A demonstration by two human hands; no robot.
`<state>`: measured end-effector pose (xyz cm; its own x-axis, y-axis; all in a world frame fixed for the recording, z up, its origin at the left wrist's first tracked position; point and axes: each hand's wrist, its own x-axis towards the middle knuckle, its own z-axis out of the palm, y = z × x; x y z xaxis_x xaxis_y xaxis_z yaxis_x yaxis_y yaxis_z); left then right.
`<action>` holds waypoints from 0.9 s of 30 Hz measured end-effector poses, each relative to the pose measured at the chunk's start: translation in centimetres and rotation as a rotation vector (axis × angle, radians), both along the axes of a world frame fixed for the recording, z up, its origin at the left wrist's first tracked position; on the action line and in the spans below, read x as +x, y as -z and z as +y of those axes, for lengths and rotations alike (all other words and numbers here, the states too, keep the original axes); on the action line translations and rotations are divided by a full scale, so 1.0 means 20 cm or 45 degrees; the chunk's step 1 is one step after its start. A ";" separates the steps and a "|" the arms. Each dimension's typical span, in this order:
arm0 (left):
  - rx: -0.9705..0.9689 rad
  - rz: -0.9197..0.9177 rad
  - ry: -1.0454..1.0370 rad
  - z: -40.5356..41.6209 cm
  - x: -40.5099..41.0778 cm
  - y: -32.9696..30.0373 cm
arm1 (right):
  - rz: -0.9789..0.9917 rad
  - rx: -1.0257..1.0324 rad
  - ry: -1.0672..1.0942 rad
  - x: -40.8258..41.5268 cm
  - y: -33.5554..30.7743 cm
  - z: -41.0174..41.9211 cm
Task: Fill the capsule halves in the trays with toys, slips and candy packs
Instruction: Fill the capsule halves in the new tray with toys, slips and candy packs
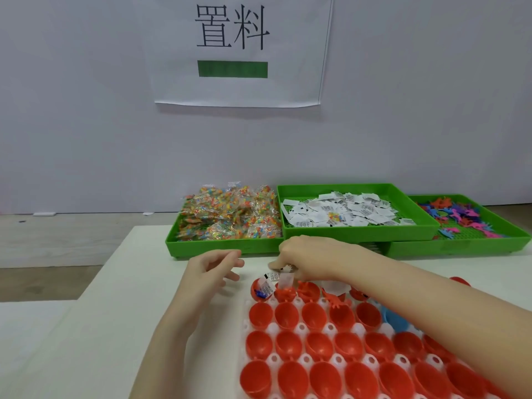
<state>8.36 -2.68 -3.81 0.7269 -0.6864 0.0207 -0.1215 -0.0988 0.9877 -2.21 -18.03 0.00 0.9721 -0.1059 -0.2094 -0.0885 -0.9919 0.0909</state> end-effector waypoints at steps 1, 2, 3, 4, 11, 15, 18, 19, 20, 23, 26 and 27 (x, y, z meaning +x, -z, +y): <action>0.006 -0.006 0.002 -0.01 0.00 0.01 | 0.005 0.041 0.026 0.01 0.00 0.00; 0.011 -0.009 0.002 -0.01 0.00 0.01 | -0.030 0.093 0.033 0.01 0.01 -0.01; 0.016 -0.017 0.004 -0.01 0.00 0.02 | -0.059 0.130 0.072 0.01 0.01 -0.01; 0.019 -0.030 0.007 -0.02 0.00 0.02 | -0.123 0.152 0.068 0.01 0.01 -0.01; -0.033 -0.113 0.073 -0.05 -0.02 -0.01 | -0.233 0.400 0.253 -0.07 -0.05 -0.06; 0.030 -0.164 0.161 -0.08 -0.05 0.01 | -0.272 0.547 0.327 -0.10 -0.07 -0.08; 0.038 -0.160 0.184 -0.09 -0.06 0.02 | -0.118 0.485 0.354 -0.11 -0.05 -0.09; 0.039 -0.158 0.178 -0.08 -0.06 0.02 | -0.054 0.445 0.369 -0.11 -0.04 -0.09; 0.038 -0.157 0.170 -0.08 -0.06 0.03 | 0.005 0.408 0.390 -0.10 -0.03 -0.09; 0.036 -0.156 0.144 -0.08 -0.05 0.04 | 0.150 0.346 0.396 -0.09 -0.01 -0.10; 0.037 -0.155 0.124 -0.08 -0.04 0.04 | 0.288 0.296 0.403 -0.09 -0.02 -0.09; 0.036 -0.153 0.118 -0.08 -0.04 0.04 | 0.310 0.278 0.411 -0.08 -0.02 -0.10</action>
<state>7.60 -4.21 -4.71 0.6540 -0.7519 0.0833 -0.2482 -0.1092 0.9625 -3.90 -19.98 0.45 0.8164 -0.3231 -0.4786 -0.3980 -0.9154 -0.0609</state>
